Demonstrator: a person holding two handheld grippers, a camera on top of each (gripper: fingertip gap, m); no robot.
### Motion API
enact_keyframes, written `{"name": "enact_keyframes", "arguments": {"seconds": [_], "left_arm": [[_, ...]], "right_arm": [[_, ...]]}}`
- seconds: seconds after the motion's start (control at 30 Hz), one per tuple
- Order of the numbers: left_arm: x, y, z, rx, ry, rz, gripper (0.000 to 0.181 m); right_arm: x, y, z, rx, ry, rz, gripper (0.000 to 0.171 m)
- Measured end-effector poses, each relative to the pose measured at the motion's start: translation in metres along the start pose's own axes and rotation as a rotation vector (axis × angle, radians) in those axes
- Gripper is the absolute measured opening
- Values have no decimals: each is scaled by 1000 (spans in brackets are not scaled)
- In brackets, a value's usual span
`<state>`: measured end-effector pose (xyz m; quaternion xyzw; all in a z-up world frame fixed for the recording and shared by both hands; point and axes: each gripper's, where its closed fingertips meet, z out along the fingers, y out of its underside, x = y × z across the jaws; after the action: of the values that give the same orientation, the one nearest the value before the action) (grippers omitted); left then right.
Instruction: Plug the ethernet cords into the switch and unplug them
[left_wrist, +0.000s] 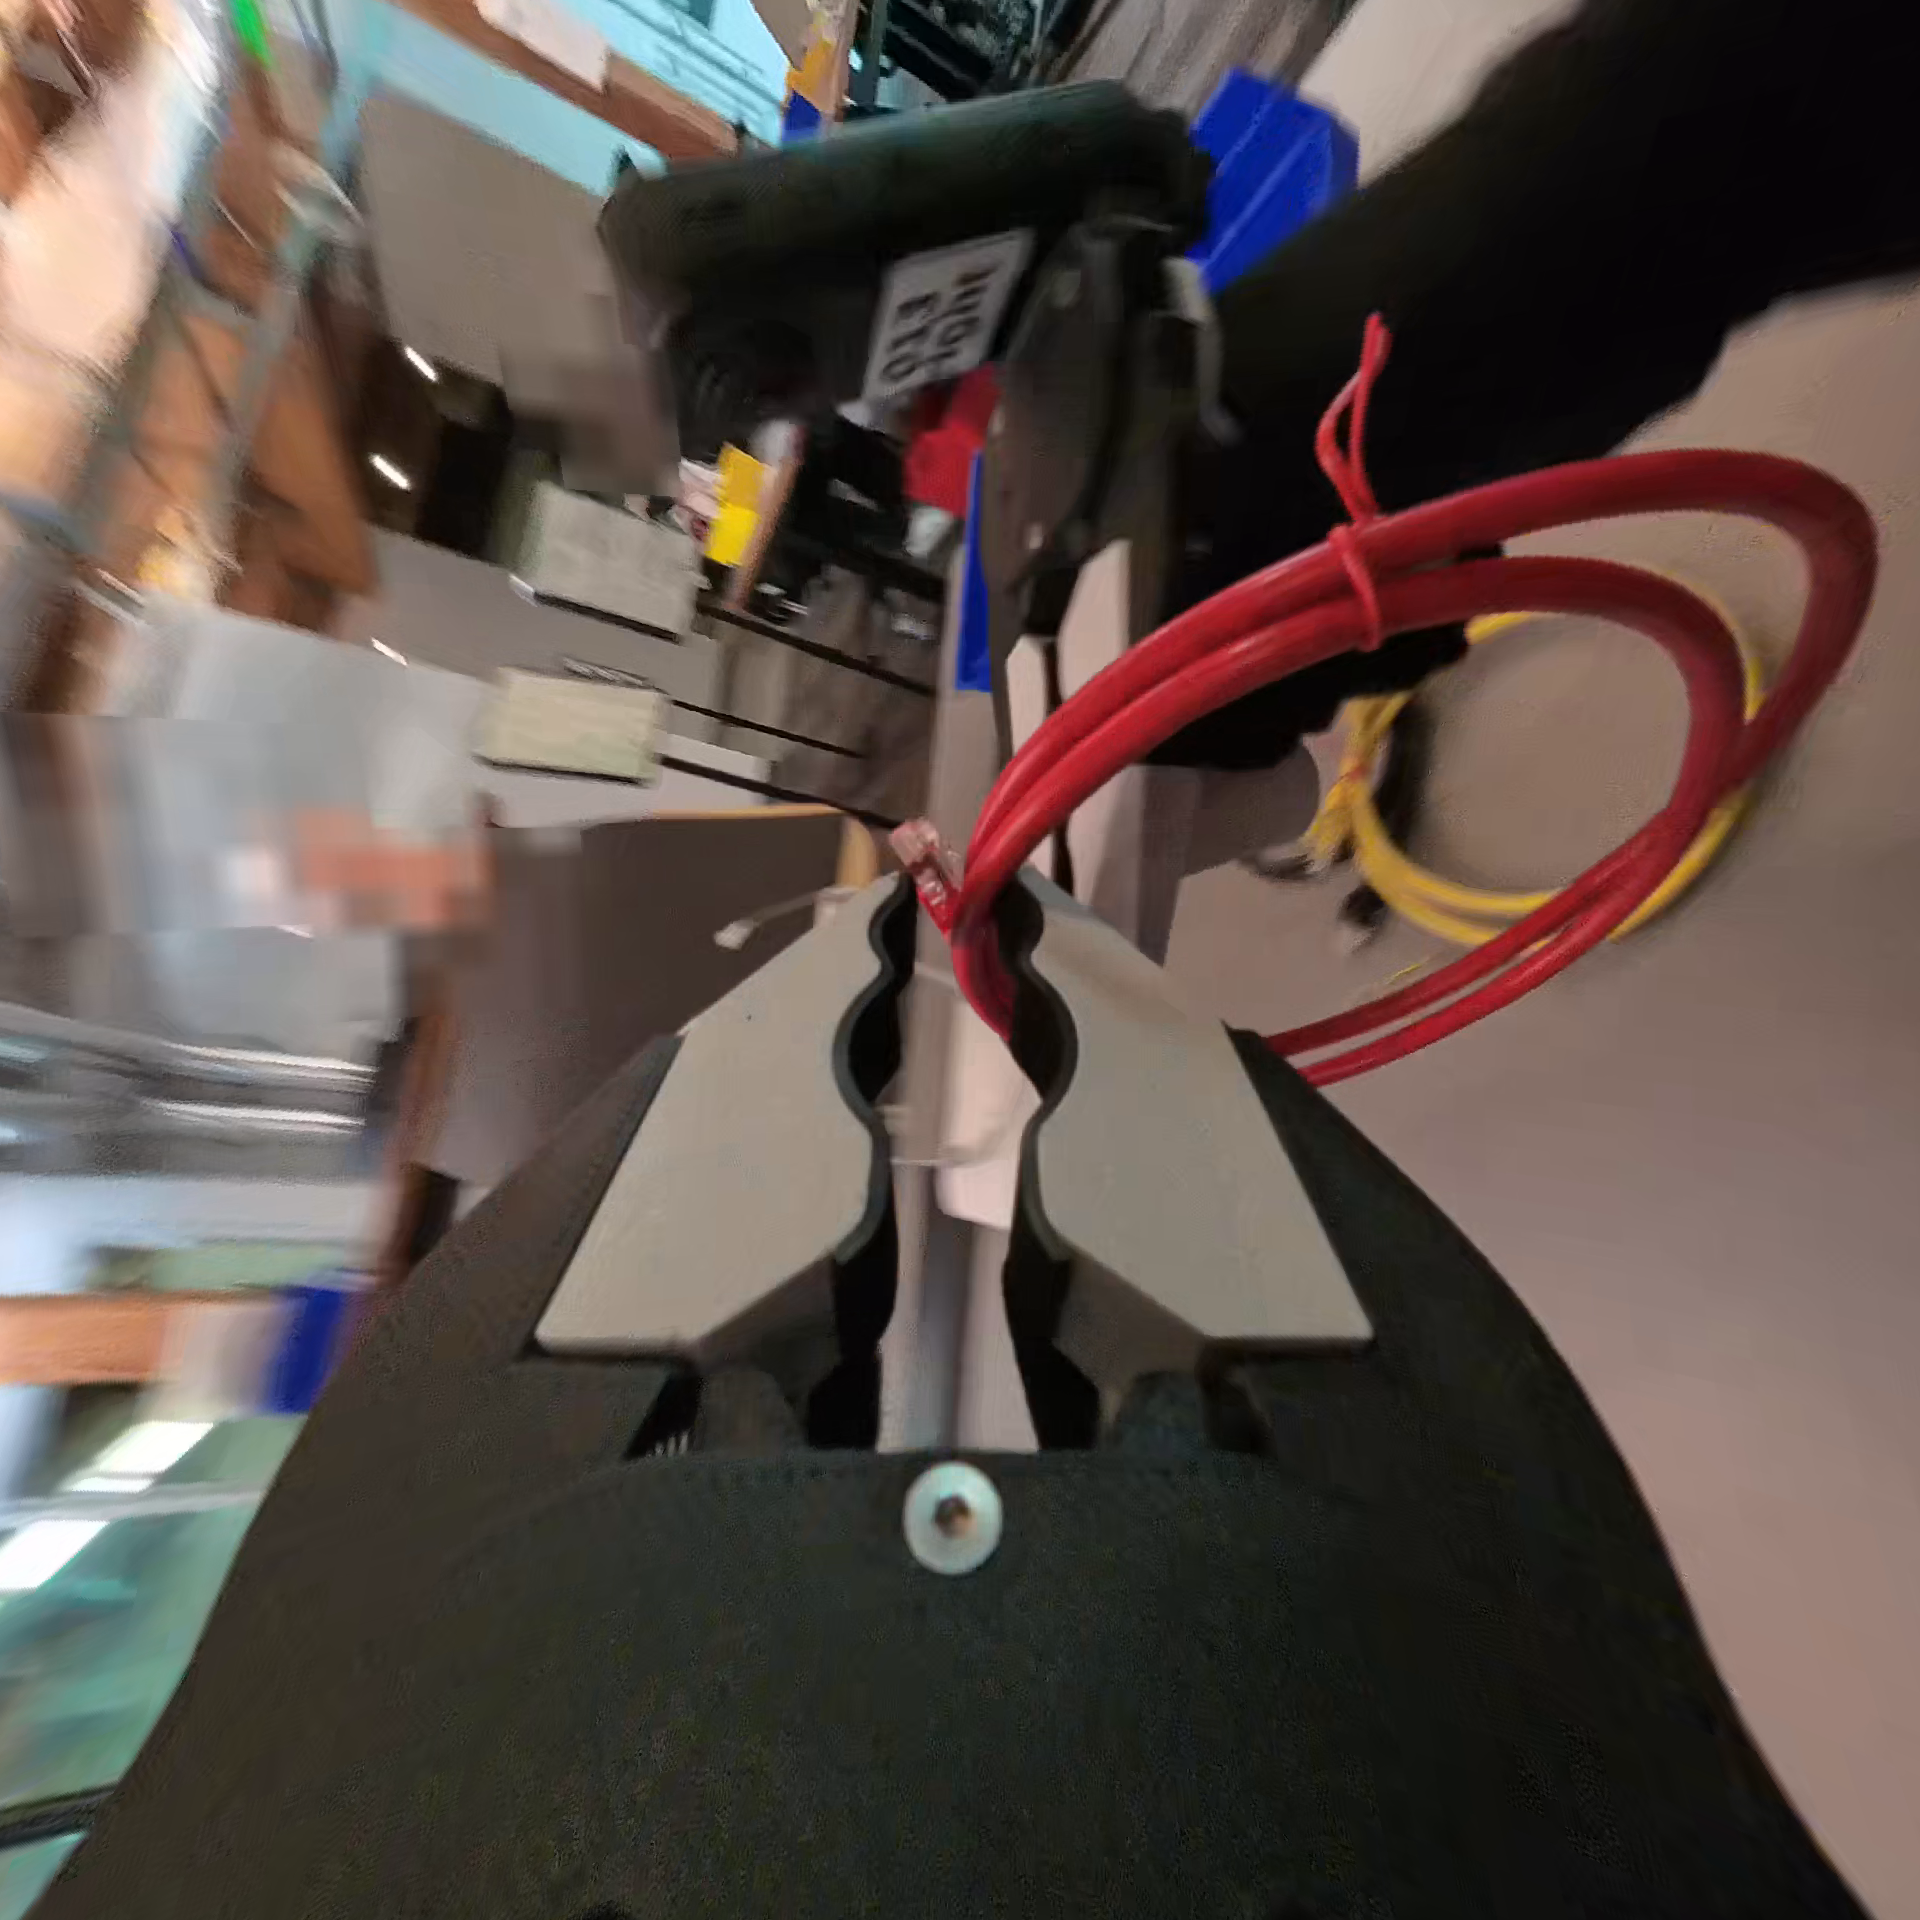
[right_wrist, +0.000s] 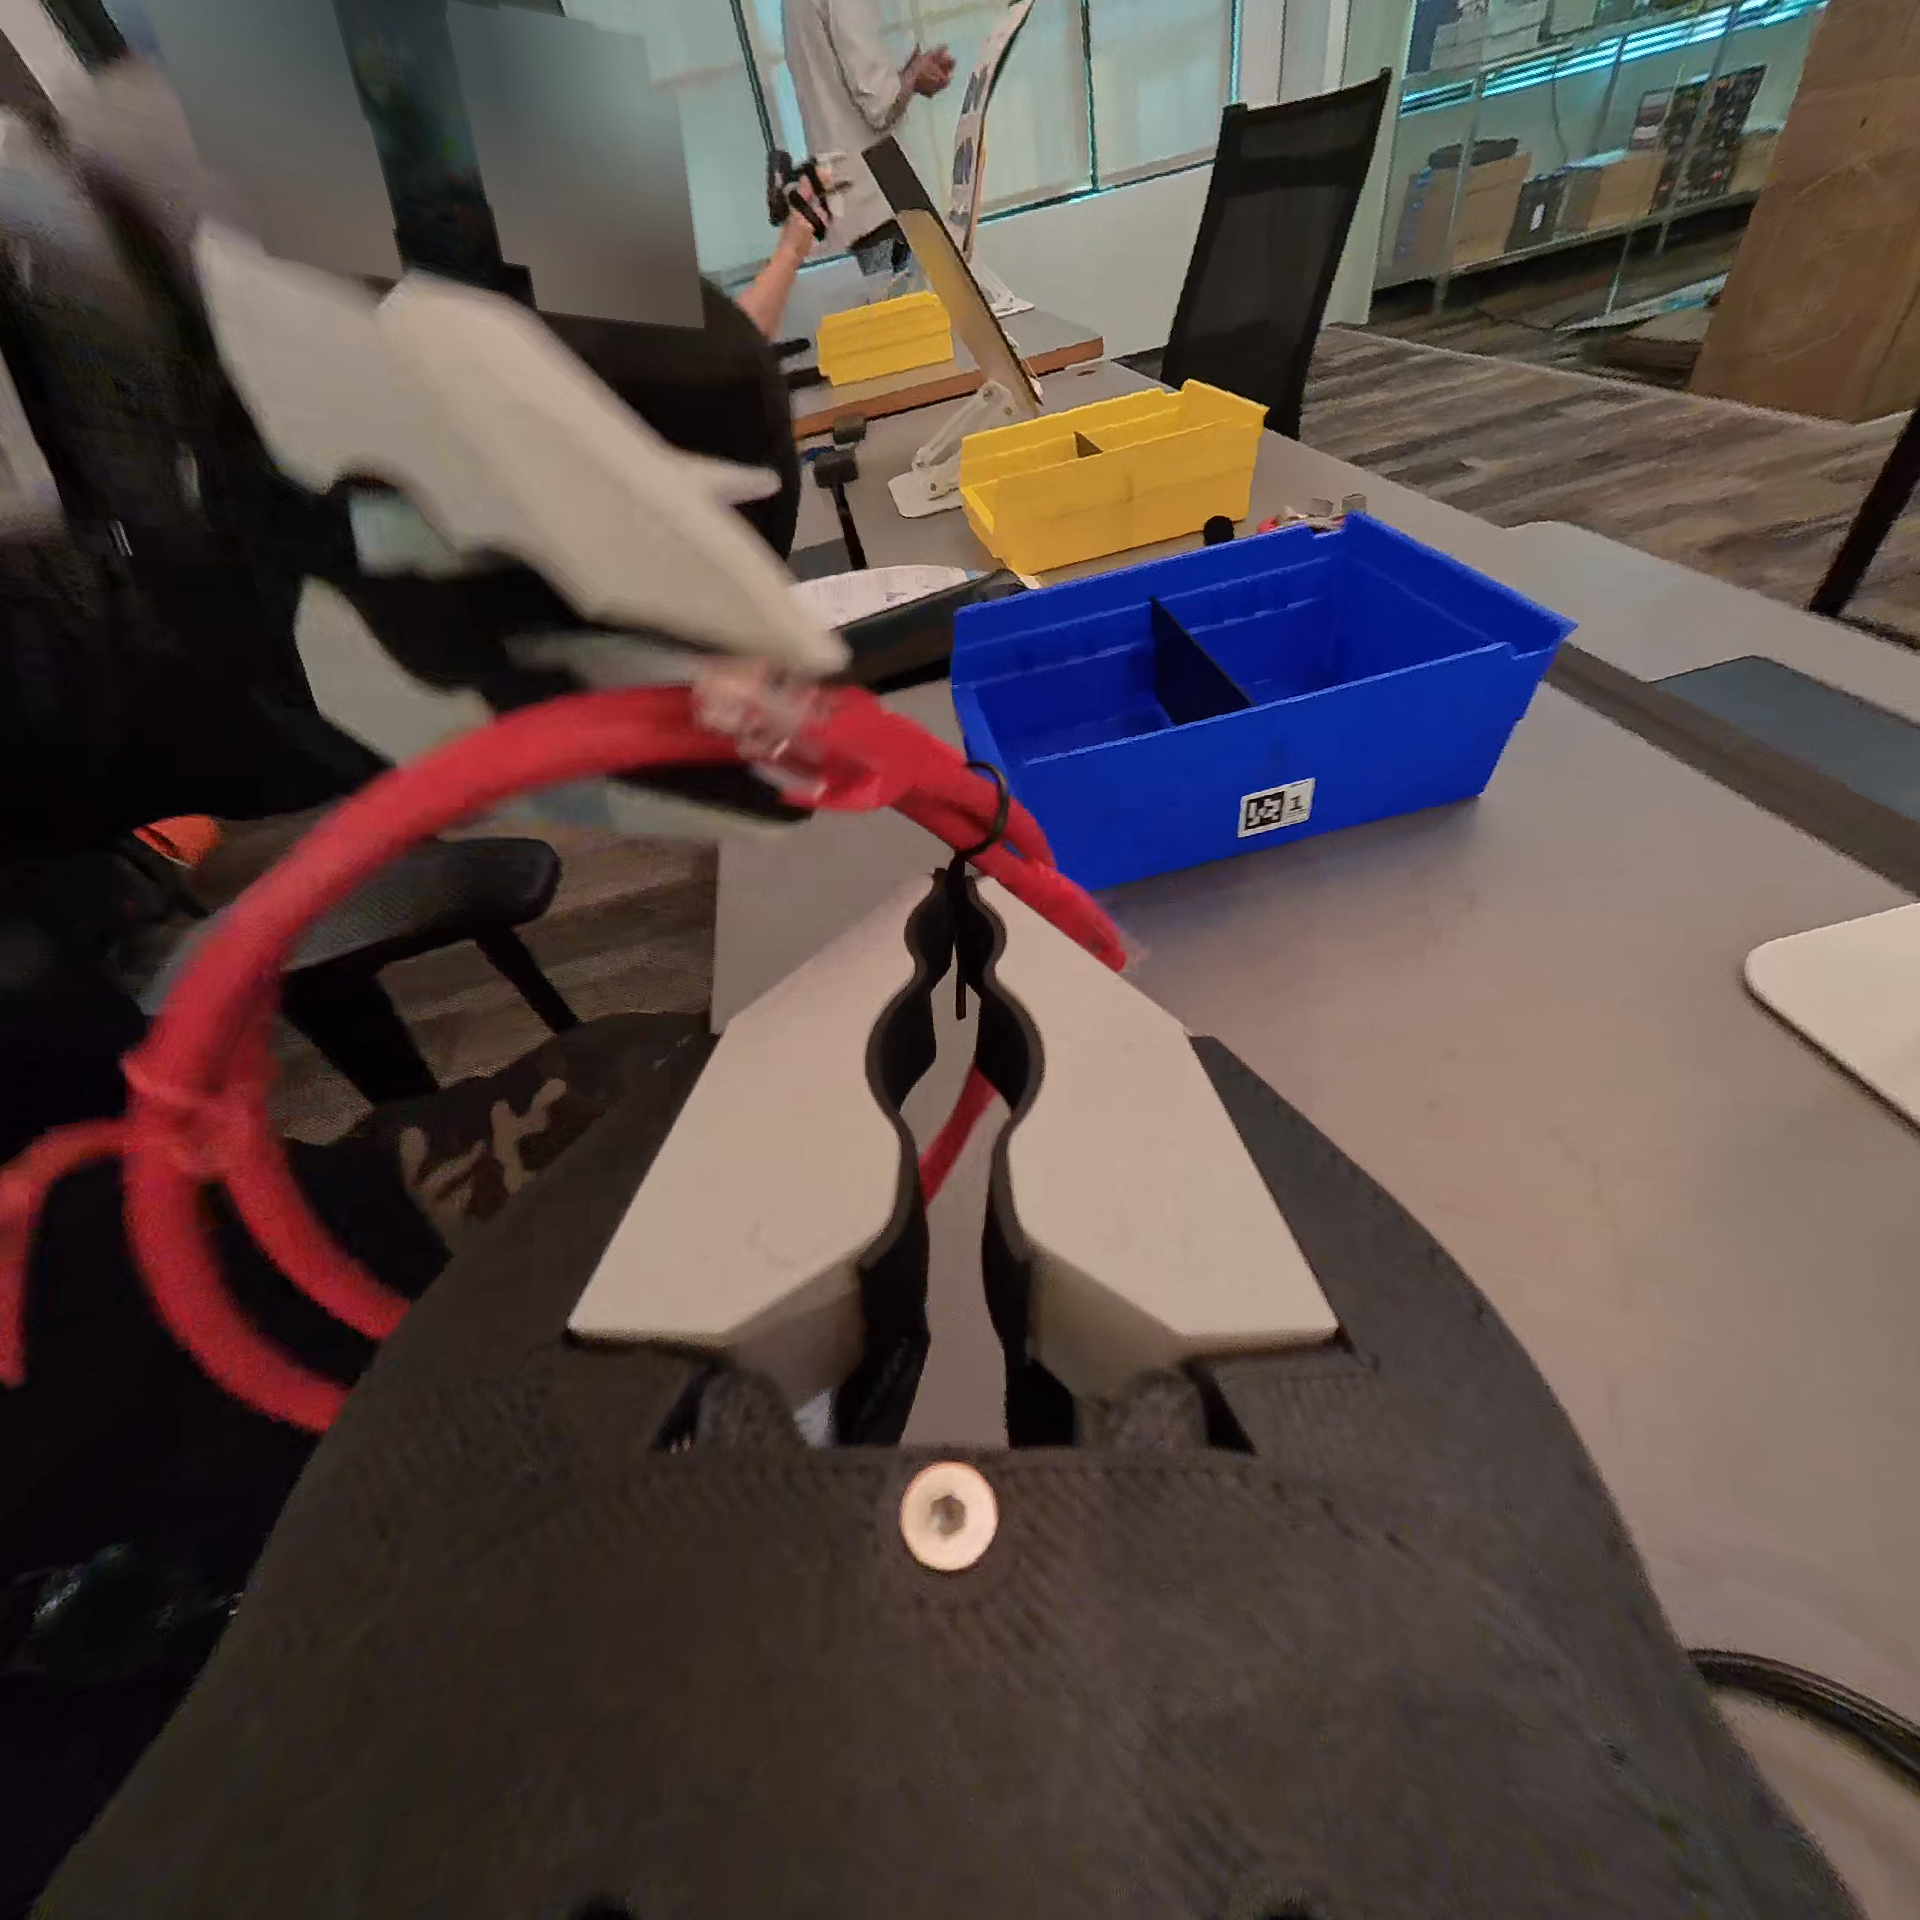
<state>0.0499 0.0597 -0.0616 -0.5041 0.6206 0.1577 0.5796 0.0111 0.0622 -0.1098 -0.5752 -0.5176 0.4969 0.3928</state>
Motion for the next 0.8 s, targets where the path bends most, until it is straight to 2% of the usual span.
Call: {"name": "enact_keyframes", "arguments": {"seconds": [0.1,0.2,0.3,0.4,0.47,0.53,0.6,0.73,0.8], "left_arm": [[-17,6,3,48,130,-350,12],[-21,21,12,70,341,-728,12],[-12,31,23,70,543,-1001,13],[0,44,37,25,635,-1125,15],[19,52,43,-51,787,-1271,24],[31,55,45,-42,923,-1409,30],[50,64,45,-98,1030,-1473,35],[58,75,46,-30,1067,-1611,42],[65,83,45,-53,1037,-1584,47]], "right_arm": [[-3,-6,-3,4,23,-70,0],[-6,-7,-5,-26,53,-164,0],[-12,-4,-3,-46,45,-203,0],[-17,-4,-1,-40,19,-215,0],[-22,-1,1,-54,1,-240,0],[-23,1,2,-67,-2,-254,0],[-24,-3,-1,-24,-33,-215,0],[-18,-11,-10,54,-72,-127,0],[-15,-10,-10,71,-85,-81,0]]}}
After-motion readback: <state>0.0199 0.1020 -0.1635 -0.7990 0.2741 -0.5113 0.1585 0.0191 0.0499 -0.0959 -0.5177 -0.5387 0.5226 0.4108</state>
